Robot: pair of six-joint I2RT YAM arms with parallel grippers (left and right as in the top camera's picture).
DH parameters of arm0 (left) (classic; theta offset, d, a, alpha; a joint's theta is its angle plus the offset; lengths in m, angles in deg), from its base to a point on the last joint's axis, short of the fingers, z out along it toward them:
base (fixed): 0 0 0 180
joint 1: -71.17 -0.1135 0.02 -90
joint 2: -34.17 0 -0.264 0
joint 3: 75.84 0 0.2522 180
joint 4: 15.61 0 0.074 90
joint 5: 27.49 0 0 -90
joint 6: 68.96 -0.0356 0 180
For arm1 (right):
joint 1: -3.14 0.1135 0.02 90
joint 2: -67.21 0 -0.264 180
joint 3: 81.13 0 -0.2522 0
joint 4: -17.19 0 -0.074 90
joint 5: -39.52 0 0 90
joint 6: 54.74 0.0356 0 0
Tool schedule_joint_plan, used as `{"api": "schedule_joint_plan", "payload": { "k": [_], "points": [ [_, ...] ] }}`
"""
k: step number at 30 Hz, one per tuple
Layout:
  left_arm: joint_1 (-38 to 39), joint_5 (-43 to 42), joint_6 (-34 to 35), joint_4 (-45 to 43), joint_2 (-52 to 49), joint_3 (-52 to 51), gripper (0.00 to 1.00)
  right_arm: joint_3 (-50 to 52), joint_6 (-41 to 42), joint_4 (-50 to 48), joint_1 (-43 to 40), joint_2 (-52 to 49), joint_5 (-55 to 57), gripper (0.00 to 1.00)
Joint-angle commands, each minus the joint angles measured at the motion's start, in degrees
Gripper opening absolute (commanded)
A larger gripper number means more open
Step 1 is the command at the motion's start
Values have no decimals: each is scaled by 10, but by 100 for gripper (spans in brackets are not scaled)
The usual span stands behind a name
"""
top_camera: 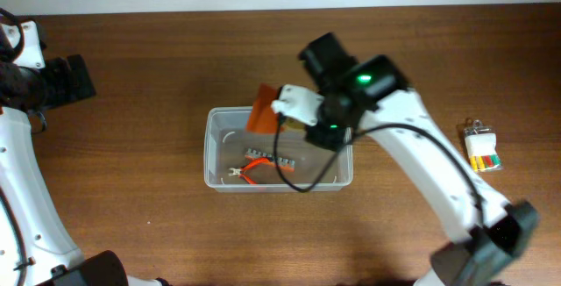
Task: Pack container
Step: 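Carry the scraper over the container, lower it in, and release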
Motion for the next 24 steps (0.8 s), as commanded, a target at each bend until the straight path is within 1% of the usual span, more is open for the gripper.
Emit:
{"api": "schedule_joint_plan", "payload": {
  "k": [1,7,11,17,19,20,21,24],
  "points": [
    [-2,-2,-7,1,4,0,99,7,-14,-22,17,-52,-10,4],
    [-2,-2,-7,3,4,0,99,7,-14,-46,16,-137,-12,4],
    [-2,-2,-7,3,4,0,99,7,-29,-51,16,-187,-12,4],
    [-2,-2,-7,3,4,0,99,7,-29,-52,16,-229,-12,6],
    [-2,-2,-7,3,4,0,99,7,-29,-52,15,-229,-12,19],
    [-2,-2,-7,3,4,0,99,7,-29,-52,15,-229,-12,31],
    [-2,-2,-7,3,4,0,99,7,-29,-52,15,-229,-11,36],
    [-2,-2,-7,2,4,0,99,7,-28,-39,12,-226,-11,40]
  ]
}}
